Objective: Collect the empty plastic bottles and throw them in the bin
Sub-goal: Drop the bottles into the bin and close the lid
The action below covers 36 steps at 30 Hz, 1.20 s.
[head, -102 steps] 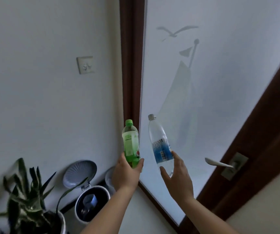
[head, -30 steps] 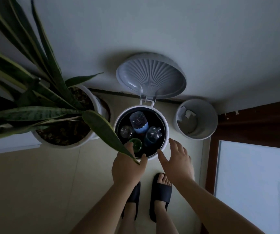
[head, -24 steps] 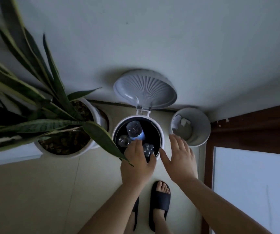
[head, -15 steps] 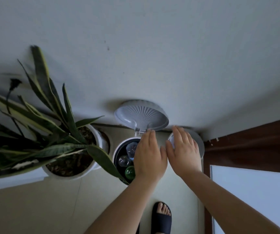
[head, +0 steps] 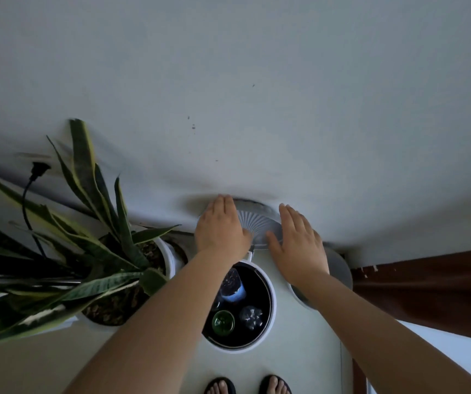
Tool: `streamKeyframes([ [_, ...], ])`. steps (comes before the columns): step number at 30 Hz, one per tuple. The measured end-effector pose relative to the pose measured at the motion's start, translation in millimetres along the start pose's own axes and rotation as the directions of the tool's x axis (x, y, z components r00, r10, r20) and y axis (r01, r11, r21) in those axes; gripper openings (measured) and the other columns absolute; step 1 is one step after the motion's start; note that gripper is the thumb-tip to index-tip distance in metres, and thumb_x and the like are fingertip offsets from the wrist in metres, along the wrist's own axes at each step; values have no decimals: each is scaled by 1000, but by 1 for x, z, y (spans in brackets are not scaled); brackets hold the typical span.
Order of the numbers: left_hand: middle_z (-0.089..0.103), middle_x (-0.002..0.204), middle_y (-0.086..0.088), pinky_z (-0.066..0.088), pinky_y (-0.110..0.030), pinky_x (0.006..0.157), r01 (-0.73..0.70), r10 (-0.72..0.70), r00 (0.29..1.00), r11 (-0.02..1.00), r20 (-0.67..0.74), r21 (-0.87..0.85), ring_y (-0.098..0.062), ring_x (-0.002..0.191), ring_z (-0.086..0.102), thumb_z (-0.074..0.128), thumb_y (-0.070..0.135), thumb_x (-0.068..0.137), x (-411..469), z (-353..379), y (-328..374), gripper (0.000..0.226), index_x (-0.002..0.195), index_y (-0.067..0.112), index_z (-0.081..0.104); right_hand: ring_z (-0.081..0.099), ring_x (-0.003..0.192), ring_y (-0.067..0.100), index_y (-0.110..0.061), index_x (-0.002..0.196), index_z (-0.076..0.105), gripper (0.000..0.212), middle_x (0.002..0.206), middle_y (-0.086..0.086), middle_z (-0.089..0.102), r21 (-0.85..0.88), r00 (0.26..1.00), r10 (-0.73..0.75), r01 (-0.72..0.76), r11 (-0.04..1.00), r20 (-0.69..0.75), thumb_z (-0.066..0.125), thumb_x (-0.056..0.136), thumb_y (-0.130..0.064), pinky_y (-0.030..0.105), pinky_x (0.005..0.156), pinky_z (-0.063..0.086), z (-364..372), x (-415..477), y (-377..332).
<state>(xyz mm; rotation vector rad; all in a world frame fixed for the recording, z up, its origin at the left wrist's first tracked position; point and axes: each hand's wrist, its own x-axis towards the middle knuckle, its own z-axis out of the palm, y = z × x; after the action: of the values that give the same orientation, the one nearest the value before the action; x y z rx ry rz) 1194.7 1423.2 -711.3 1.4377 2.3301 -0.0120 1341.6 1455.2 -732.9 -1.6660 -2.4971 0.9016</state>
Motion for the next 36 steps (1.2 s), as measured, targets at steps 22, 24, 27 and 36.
streamKeyframes([
  [22, 23, 159, -9, 25, -35, 117, -131, 132, 991, 991, -8, 40, -24, 145, 23, 51, 29, 91, -11, 29, -34, 69, 150, 7, 21, 17, 145, 18, -19, 151, 9, 63, 160, -1, 13, -90, 993, -84, 91, 992, 80, 35, 96, -39, 37, 114, 20, 35, -6, -10],
  [24, 30, 156, -8, 30, -35, 114, -138, 139, 990, 990, -40, 28, -22, 143, 29, 48, 26, 91, -19, 28, -37, 62, 148, 8, 30, 22, 143, 20, -18, 151, 9, 63, 159, 0, 16, -126, 992, -93, 103, 987, 80, 36, 96, -33, 37, 113, 22, 38, -17, -9],
  [27, 48, 145, -7, 42, -35, 102, -137, 136, 987, 991, -82, 2, -20, 134, 45, 47, 20, 91, -35, 26, -40, 49, 138, 9, 47, 35, 137, 24, -14, 148, 23, 58, 151, 6, 36, -160, 993, -117, 118, 980, 16, 39, 94, -28, 40, 110, 29, 45, -34, -7],
  [36, 68, 104, -4, 40, -31, 61, 14, -12, 995, 1000, -101, 13, -23, 91, 63, 47, 22, 88, -77, 38, -56, 28, 108, 14, 64, 60, 110, 23, -13, 134, 47, 49, 117, 1, 64, -251, 983, -184, 171, 953, -28, 49, 87, -29, 41, 93, 47, 64, -79, -6],
])
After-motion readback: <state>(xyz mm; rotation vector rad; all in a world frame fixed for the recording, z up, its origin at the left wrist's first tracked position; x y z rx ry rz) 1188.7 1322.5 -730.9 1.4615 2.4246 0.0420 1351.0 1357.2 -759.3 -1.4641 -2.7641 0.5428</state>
